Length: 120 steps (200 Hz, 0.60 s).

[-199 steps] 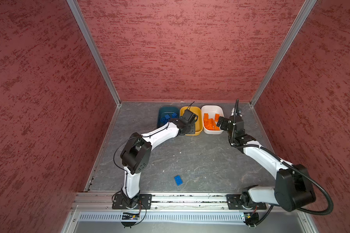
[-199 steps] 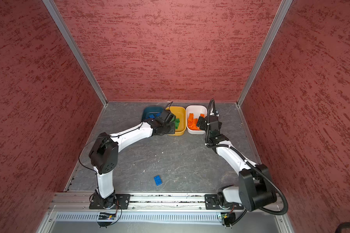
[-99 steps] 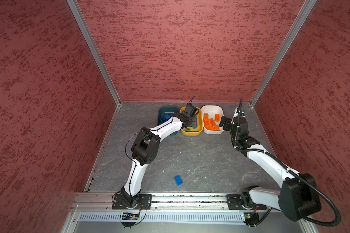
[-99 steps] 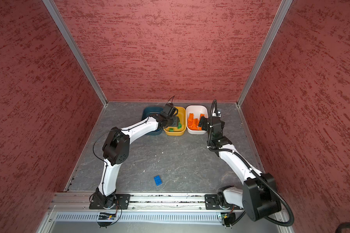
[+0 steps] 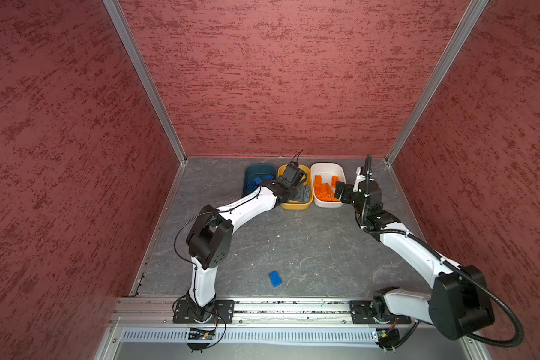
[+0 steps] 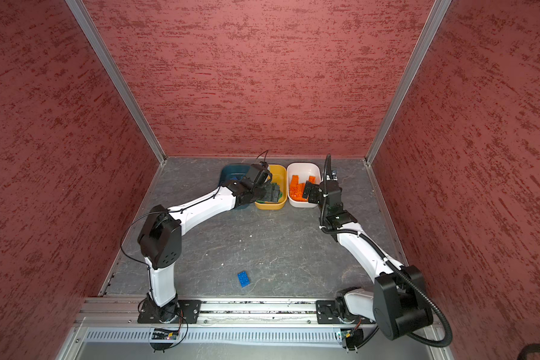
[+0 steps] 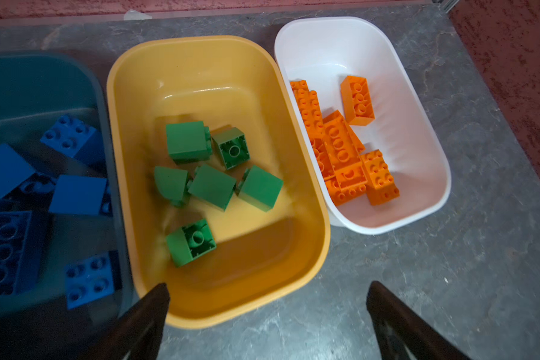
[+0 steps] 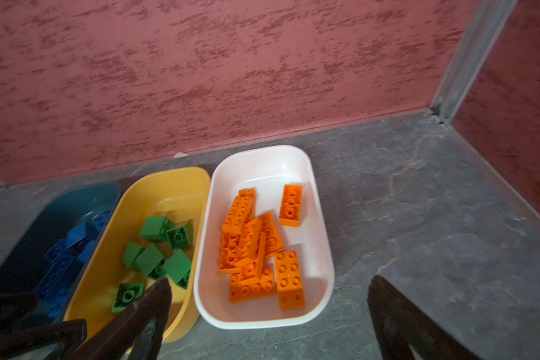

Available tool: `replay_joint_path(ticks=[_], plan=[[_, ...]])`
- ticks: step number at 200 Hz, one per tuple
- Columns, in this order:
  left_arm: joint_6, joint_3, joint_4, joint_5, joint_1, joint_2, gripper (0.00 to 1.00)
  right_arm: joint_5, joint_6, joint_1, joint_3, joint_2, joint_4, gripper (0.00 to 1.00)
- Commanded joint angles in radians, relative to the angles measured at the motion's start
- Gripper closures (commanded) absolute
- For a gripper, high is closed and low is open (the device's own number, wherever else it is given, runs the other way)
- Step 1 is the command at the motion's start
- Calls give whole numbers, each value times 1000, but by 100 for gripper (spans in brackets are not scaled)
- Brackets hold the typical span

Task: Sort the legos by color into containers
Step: 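Move the left gripper down to the last blue brick and grasp it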

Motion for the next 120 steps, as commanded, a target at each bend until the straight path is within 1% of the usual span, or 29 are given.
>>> replay_joint_path(ticks=[1, 47, 75, 88, 113, 120], plan=[[54, -93, 28, 0, -6, -84, 1, -197, -51, 15, -23, 19, 58, 1], [124, -261, -88, -28, -33, -216, 0, -303, -72, 62, -52, 49, 84, 1], [216, -352, -149, 21, -66, -299, 1, -337, -47, 70, -91, 42, 84, 1], [233, -384, -179, 45, -75, -331, 0, -345, -28, 70, -113, 35, 84, 1], [271, -435, -212, 173, -93, -390, 1, -364, 15, 70, -145, 17, 59, 1], [279, -448, -216, 178, -105, -404, 0, -362, 25, 69, -155, 7, 49, 1]])
